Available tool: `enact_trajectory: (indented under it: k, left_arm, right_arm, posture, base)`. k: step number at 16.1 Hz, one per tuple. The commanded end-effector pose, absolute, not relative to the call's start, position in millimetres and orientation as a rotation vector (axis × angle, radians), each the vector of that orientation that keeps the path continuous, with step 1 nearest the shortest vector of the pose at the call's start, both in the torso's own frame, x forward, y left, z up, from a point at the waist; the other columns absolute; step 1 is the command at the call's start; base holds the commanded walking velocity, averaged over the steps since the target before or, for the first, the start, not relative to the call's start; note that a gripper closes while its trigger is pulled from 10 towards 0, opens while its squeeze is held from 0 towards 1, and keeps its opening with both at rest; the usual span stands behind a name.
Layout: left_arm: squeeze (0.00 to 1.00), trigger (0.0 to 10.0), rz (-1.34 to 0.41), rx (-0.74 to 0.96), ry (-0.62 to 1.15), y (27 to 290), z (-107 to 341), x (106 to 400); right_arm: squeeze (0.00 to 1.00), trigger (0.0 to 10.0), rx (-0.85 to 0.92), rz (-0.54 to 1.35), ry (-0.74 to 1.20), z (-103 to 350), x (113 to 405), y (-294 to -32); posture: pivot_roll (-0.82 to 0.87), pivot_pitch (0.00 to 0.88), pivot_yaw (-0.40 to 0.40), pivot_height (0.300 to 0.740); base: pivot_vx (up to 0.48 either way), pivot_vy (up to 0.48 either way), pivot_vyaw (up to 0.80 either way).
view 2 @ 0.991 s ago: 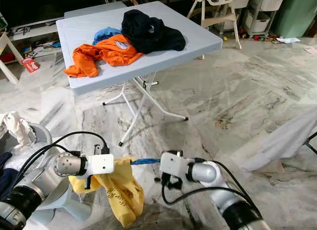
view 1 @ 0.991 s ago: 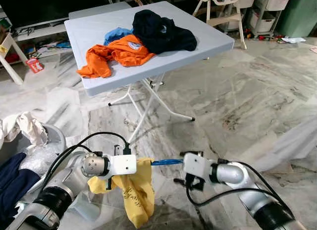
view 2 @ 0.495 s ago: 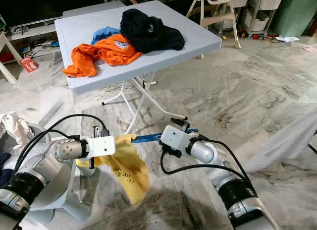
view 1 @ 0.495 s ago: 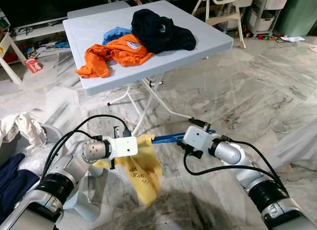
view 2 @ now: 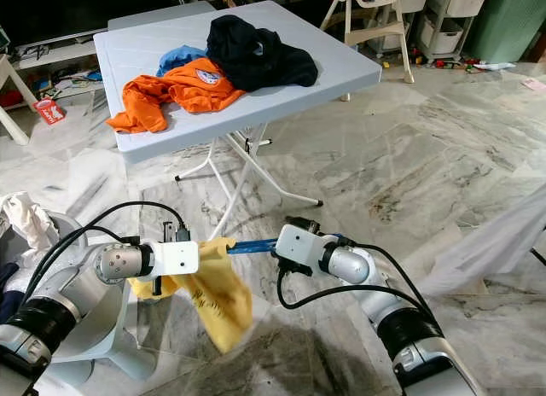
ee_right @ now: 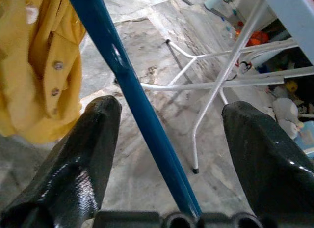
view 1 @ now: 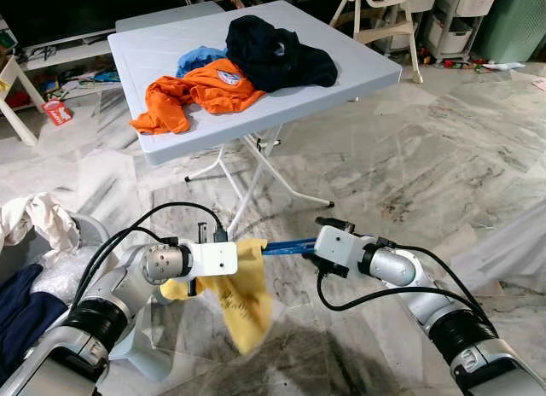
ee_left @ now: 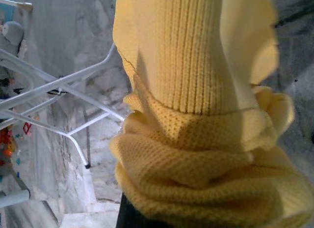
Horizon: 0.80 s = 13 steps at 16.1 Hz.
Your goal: Hang hanger
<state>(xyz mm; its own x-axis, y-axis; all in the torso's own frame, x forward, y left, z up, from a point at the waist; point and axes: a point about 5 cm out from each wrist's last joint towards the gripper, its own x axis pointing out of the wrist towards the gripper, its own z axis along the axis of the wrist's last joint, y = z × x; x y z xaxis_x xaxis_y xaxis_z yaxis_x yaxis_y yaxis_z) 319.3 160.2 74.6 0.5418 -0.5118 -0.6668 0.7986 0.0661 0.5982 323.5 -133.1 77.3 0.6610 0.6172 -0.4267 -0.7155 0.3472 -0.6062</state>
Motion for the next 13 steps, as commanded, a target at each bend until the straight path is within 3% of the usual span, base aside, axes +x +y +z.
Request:
enact_trajectory:
  k: [1,8,13]
  left_arm:
    - [0.00,10.0,-1.025,1.165,0.294,159,80,323]
    - [0.00,10.0,-1.049,1.185,0.330,162,73,321]
    - [0.00,10.0,-1.054,1.185,0.327,163,73,321]
  right_arm:
    - [0.00,0.0,-0.867,0.929,0.115,81,323,-127]
    - [0.00,0.0,-0.923,1.122,0.231,75,312,-128]
    - [0.00,0.0,-0.947,1.120,0.299,69,311,-137]
  posture:
    - [-0.08,0.072,0.056,0.740]
    - [-0.08,0.065,0.059,0.740]
    - [-0.07,0.061,0.059,0.740]
  base:
    - [0.000,0.000,0.00]
    - [0.000,0.000,0.00]
    - [0.000,0.000,0.00]
